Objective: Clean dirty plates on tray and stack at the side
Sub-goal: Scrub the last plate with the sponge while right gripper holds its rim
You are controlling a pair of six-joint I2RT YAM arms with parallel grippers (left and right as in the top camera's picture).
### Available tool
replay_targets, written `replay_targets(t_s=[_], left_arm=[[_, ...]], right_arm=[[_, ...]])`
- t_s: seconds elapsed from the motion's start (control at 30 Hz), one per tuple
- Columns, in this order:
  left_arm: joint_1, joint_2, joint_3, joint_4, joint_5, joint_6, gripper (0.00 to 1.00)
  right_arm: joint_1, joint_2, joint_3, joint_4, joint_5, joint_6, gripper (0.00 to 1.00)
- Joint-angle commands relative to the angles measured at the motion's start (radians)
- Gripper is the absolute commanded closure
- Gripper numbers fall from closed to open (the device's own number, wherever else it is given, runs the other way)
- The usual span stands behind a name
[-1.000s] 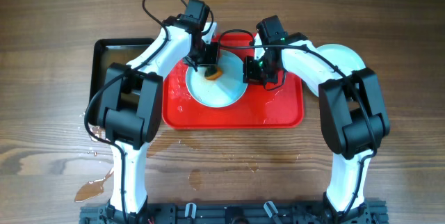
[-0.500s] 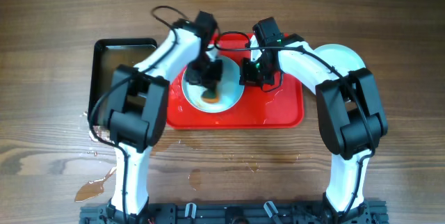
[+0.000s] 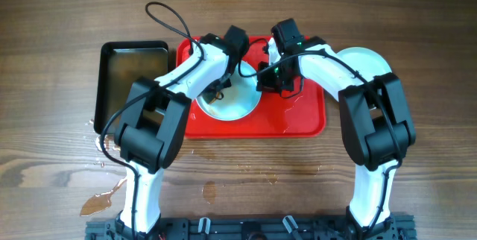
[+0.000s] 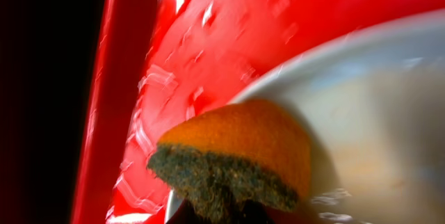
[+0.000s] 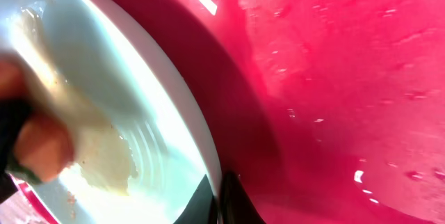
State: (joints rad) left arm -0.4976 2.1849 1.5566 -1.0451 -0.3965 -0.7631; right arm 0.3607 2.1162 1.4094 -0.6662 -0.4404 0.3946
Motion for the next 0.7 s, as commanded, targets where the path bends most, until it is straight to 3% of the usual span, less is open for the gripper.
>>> replay_targets(t_s=[0.0, 0.1, 0.27, 0.43, 0.53, 0.67], left_arm=[[0.021, 0.121, -0.084, -0.086, 0.082, 0.001, 0.96], [0.006, 0.121, -0.083, -0.065, 0.362, 0.293, 0.96], [0.009, 0.121, -0.083, 0.039, 0.607, 0.566, 0.96], [0.079, 0.121, -0.083, 0.22, 0.583, 0.555, 0.96], [0.142, 0.121, -0.083, 0.375, 0.534, 0.464, 0.96], [0.208, 0.121, -0.083, 0.404, 0.454, 0.325, 0.96]], right_arm=[[-0.011, 0.029, -0.016, -0.004, 0.047, -0.001, 0.96], [-0.011, 0.029, -0.016, -0.004, 0.047, 0.0, 0.96], [-0.011, 0.029, -0.016, -0.004, 0.047, 0.0, 0.96], [-0.011, 0.029, -0.016, -0.004, 0.043, -0.001, 0.96], [-0.011, 0.029, -0.016, -0.007, 0.043, -0.002, 0.96], [-0.011, 0.029, -0.016, -0.003, 0.043, -0.001, 0.96]])
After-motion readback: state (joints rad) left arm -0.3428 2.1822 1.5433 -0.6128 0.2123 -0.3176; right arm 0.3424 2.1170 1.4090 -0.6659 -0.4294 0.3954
